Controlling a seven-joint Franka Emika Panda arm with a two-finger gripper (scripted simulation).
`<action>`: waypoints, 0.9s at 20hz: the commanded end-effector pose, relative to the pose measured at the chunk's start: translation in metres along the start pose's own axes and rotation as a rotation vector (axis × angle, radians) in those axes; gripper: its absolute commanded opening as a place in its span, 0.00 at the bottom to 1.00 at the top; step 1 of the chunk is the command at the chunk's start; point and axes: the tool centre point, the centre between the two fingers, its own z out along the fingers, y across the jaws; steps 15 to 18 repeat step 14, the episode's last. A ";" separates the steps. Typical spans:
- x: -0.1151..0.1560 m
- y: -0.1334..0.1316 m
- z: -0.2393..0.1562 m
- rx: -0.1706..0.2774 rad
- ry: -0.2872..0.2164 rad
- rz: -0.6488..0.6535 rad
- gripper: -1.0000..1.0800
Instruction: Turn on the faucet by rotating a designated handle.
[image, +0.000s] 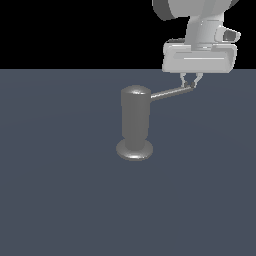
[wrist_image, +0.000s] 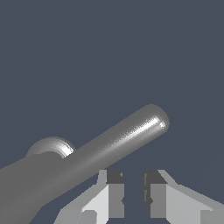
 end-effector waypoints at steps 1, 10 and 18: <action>0.004 0.006 0.016 -0.003 -0.019 0.012 0.00; 0.026 0.007 0.019 -0.004 -0.025 0.019 0.00; 0.033 0.007 0.020 -0.004 -0.026 0.021 0.00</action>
